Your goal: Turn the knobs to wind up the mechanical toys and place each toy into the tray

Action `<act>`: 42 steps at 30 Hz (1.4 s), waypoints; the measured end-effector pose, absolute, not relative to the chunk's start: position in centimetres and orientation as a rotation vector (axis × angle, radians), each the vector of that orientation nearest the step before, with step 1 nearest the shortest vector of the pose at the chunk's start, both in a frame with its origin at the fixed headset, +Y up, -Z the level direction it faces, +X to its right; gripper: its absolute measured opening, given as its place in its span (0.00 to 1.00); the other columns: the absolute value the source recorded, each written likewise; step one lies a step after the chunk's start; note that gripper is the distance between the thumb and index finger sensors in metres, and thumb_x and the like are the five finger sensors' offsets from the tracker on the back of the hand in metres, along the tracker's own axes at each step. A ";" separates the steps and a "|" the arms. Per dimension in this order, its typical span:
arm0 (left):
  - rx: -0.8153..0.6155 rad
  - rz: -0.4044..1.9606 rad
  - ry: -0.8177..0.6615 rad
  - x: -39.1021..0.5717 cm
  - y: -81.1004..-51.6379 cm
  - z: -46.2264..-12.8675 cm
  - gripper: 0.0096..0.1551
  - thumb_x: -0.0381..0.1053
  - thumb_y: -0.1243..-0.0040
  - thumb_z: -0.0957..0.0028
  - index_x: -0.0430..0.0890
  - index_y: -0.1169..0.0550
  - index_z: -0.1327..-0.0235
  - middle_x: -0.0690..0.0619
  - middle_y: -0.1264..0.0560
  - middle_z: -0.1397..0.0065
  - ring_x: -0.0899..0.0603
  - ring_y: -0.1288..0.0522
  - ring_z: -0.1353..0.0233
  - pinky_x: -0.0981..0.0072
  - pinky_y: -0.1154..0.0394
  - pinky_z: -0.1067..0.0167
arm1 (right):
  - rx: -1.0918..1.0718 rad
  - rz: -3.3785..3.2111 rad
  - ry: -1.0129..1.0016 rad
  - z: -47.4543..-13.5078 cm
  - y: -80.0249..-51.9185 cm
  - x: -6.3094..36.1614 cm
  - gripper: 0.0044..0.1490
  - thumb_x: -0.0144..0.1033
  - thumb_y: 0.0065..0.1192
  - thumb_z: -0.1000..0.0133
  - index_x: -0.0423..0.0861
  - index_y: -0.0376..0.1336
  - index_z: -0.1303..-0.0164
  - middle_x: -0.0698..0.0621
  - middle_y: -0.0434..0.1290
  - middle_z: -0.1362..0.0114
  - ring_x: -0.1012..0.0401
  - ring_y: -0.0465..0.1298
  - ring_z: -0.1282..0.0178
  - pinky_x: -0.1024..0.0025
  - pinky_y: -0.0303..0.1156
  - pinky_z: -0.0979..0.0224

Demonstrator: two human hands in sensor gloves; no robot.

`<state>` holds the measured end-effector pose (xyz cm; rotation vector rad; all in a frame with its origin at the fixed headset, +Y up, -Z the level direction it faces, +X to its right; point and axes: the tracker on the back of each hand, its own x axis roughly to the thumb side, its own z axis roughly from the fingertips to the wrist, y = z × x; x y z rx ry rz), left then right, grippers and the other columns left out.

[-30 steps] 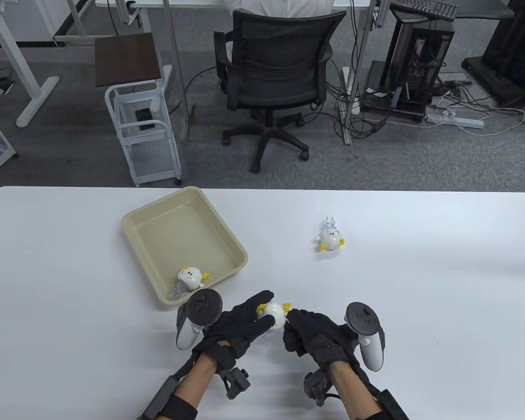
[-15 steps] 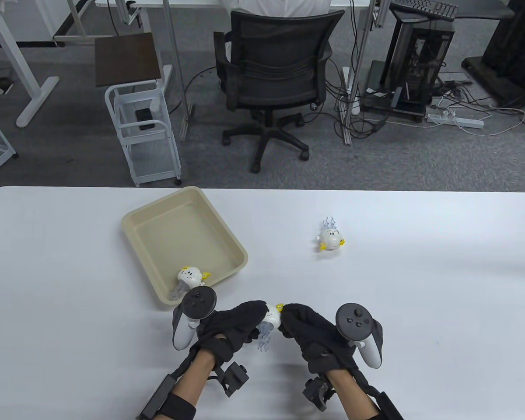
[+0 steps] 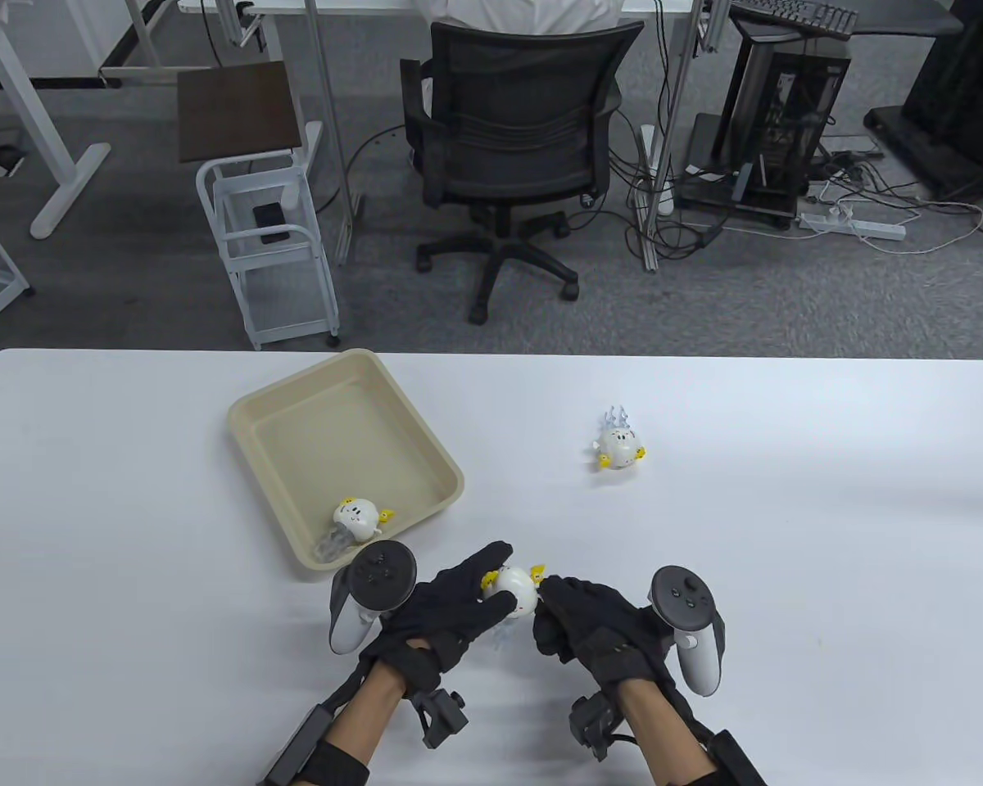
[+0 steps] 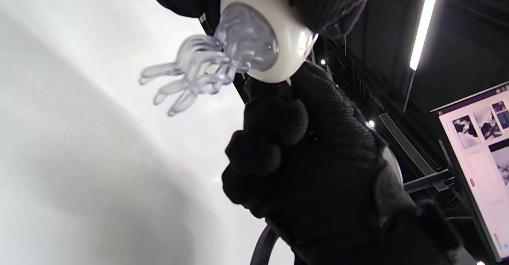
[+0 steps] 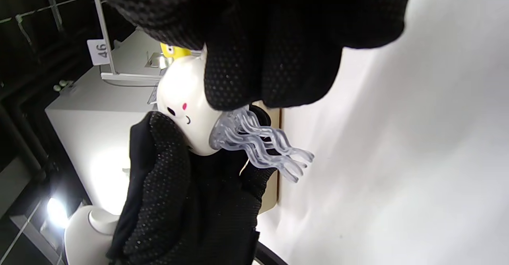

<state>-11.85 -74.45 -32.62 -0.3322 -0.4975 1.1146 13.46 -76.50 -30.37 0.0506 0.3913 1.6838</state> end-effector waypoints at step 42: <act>-0.469 1.172 -0.364 -12.5 -75.2 -32.8 0.46 0.64 0.48 0.39 0.31 0.33 0.21 0.42 0.24 0.32 0.32 0.25 0.37 0.36 0.28 0.38 | 0.158 1.885 0.309 -30.1 -75.8 13.0 0.28 0.49 0.52 0.23 0.38 0.62 0.28 0.46 0.75 0.35 0.50 0.78 0.39 0.62 0.75 0.33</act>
